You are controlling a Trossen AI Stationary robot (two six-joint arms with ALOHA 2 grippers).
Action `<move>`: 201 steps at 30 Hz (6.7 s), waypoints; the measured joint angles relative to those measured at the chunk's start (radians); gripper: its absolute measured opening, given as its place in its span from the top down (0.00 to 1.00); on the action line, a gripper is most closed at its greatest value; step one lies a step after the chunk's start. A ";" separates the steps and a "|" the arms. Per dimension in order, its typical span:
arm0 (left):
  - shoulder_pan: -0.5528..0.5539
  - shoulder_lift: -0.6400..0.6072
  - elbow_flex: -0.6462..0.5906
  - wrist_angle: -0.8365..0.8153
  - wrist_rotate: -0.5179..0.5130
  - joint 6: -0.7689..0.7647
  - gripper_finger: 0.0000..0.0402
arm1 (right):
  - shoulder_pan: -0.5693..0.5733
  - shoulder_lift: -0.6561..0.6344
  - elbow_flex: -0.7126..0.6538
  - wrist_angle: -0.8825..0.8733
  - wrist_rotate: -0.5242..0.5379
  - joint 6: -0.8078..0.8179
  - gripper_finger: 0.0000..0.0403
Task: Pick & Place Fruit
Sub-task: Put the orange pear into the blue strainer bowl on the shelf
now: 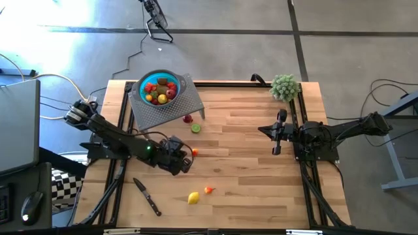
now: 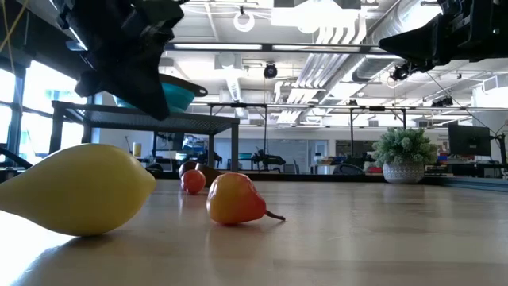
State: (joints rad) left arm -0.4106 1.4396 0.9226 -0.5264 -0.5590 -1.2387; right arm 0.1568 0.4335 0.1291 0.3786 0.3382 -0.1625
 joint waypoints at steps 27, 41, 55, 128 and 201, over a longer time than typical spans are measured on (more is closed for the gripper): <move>0.083 0.035 -0.001 0.019 0.007 0.049 0.30 | 0.000 0.000 0.000 0.011 0.004 -0.021 0.99; 0.084 0.171 0.000 0.095 -0.001 0.027 0.30 | 0.000 0.000 0.000 0.030 0.003 -0.026 0.99; 0.084 0.275 -0.002 0.177 -0.022 0.035 0.30 | 0.000 0.005 0.000 0.046 0.003 -0.026 0.99; 0.092 0.365 -0.002 0.298 -0.051 0.055 0.62 | 0.000 0.010 0.000 0.051 0.003 -0.026 0.99; 0.314 -0.620 0.002 -0.020 -0.368 0.707 0.66 | 0.000 0.016 0.000 0.052 0.003 -0.026 0.99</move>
State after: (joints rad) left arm -0.0964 0.8192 0.9245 -0.5466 -0.9272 -0.5317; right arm 0.1568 0.4492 0.1291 0.4309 0.3412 -0.1890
